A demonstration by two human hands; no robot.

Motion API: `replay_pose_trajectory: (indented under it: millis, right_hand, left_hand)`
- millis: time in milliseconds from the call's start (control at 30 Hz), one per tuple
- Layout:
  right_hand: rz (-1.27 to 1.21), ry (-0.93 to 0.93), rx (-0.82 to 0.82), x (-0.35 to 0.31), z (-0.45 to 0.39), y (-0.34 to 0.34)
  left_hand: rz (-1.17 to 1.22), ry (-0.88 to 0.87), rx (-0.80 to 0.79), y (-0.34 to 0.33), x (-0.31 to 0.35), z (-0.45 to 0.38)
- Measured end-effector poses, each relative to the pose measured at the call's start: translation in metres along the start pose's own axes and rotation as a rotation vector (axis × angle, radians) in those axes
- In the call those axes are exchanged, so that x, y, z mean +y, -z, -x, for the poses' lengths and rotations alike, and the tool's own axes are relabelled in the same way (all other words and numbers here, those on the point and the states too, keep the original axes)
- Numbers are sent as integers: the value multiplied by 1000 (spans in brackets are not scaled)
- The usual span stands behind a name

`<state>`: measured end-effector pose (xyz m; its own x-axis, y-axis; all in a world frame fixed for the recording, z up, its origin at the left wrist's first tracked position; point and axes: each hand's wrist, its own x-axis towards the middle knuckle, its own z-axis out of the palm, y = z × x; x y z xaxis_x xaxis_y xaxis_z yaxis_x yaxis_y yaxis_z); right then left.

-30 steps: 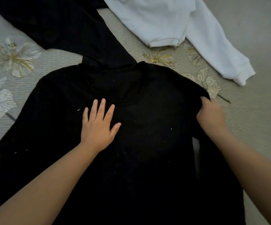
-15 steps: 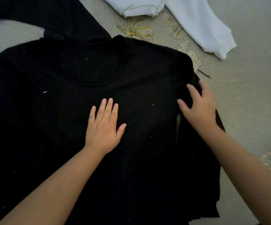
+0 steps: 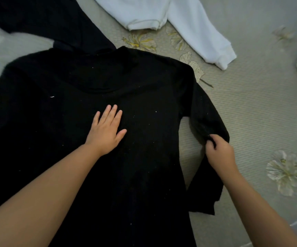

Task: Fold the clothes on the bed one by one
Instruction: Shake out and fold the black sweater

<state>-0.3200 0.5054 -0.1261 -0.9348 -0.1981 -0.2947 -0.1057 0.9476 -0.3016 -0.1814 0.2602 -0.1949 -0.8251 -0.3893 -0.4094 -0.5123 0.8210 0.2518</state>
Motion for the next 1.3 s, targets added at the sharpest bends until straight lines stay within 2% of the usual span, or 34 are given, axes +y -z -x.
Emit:
replay_pose_trajectory:
  millis: [133,233,333,433,500,567,700,800,900,967,1033,1100,1200,1300]
  right_hand:
    - [-192,13,-85,-29,4,41]
    - [-427,22,-204,-88,24,45]
    - [-730,-40,-436,-175,52,24]
    - [-1204,-108,-775,-247,73,-5]
    - [-1368,-164,-868,-269,82,-26]
    - [-1171,-83,-817,-266,85,-47]
    - [-372,235,-544,-212,72,-68]
    - [10,427,-374,-157,55,-68]
    - [373,510,-253,-126,34,-66]
    - [589,549,-201,-120,19,-67]
    - [678,576,-175,-119,6,-67]
    - [710,575,-163,-120,-9,-68]
    - [721,565,-137,-117,-28,-66]
    - [628,518,-131,-101,-44,-57]
  left_hand:
    - [172,37,144,19,-28,41]
    - [215,102,147,28,-58,90]
    - [233,208,172,38,-89,139]
    - [222,293,190,45,-113,175]
    - [245,336,221,47,-124,190]
    - [298,356,253,44,-128,195]
    - [426,372,293,39,-120,179]
    - [540,396,300,39,-105,148]
    - [717,567,210,42,-84,108]
    - [705,732,179,42,-78,88]
    - [654,846,138,41,-80,76]
    - [739,876,119,43,-84,68]
    - [1034,687,215,54,-93,66]
    - [927,511,325,81,-116,66]
